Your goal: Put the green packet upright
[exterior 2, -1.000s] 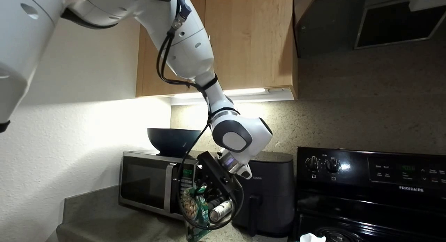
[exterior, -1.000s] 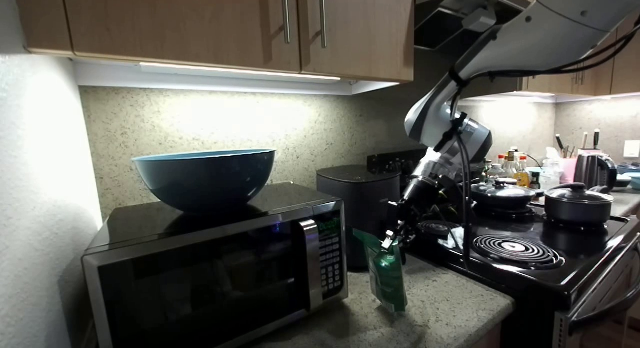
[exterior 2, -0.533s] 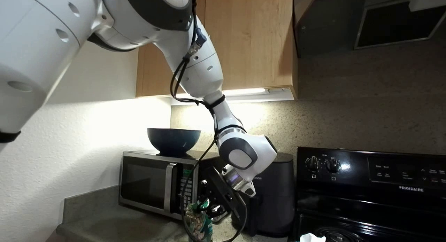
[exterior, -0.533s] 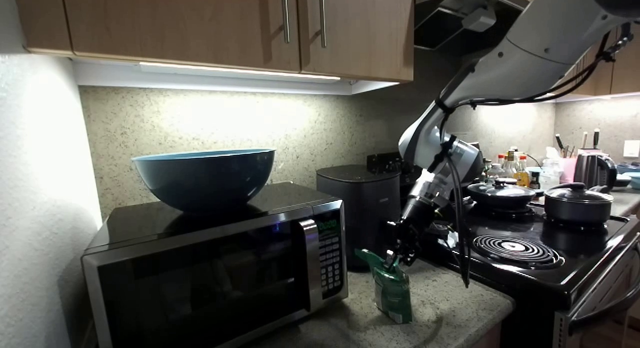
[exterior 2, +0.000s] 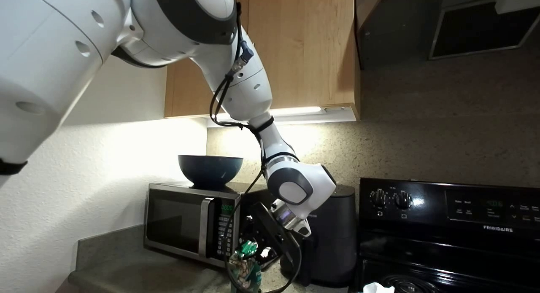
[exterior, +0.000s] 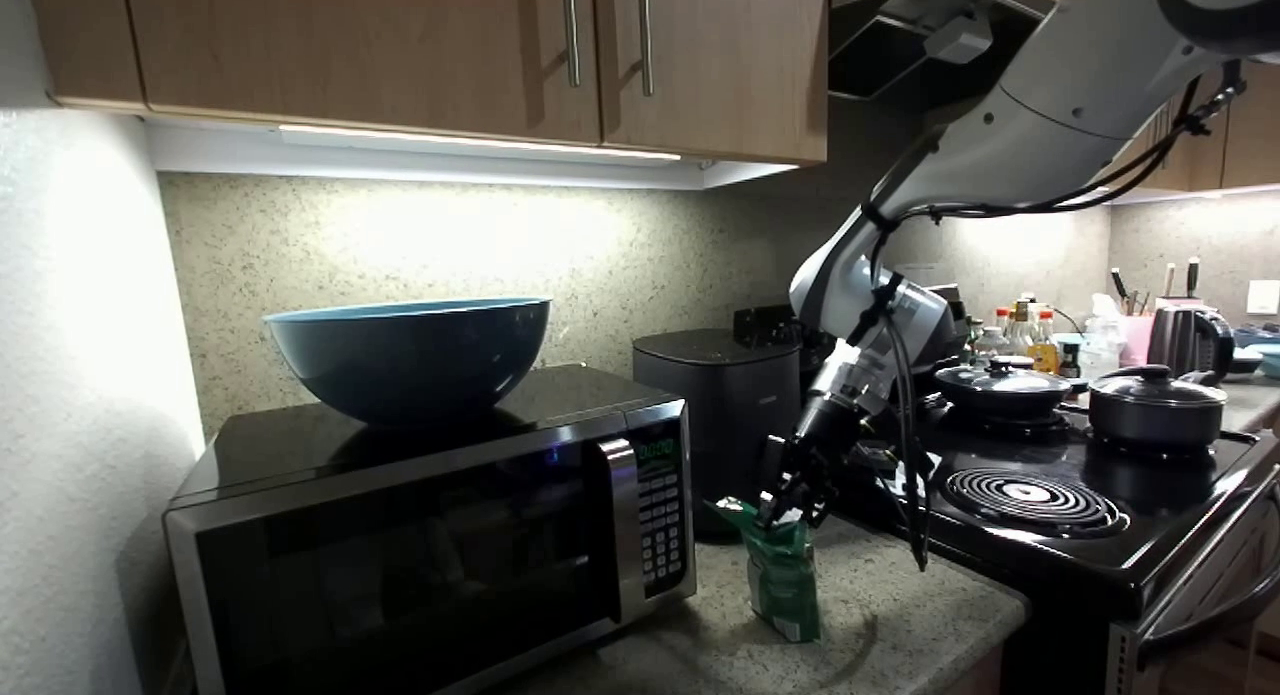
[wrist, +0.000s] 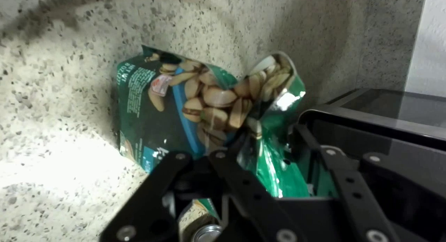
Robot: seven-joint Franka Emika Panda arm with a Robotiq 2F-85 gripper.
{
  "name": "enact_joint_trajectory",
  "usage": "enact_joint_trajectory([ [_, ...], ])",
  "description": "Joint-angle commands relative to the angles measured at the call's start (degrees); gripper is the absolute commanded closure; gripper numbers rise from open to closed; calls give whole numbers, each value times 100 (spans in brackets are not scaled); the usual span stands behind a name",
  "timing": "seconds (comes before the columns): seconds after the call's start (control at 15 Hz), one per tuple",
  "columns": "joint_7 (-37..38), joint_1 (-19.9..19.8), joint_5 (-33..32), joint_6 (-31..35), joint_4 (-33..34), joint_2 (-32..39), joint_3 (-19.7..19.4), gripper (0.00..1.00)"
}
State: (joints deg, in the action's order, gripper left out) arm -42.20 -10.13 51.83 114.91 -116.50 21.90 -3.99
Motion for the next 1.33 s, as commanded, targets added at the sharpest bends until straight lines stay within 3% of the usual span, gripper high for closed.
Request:
enact_joint_trajectory([
  [0.0, -77, 68, -35, 373, -172, -231, 33, 31],
  [0.27, -313, 204, 51, 974, -549, -794, 120, 5],
  [0.4, -499, 300, 58, 1382, -793, -1110, 182, 0],
  [0.73, -876, 545, 252, 2393, -1364, -1782, 340, 0],
  [1.0, -1114, 753, 908, 3257, -1703, -2137, 467, 0],
  [1.07, -801, 716, 540, 2885, -1362, -1829, 375, 0],
  [1.27, -818, 789, 666, 3082, -1506, -1981, 408, 0],
])
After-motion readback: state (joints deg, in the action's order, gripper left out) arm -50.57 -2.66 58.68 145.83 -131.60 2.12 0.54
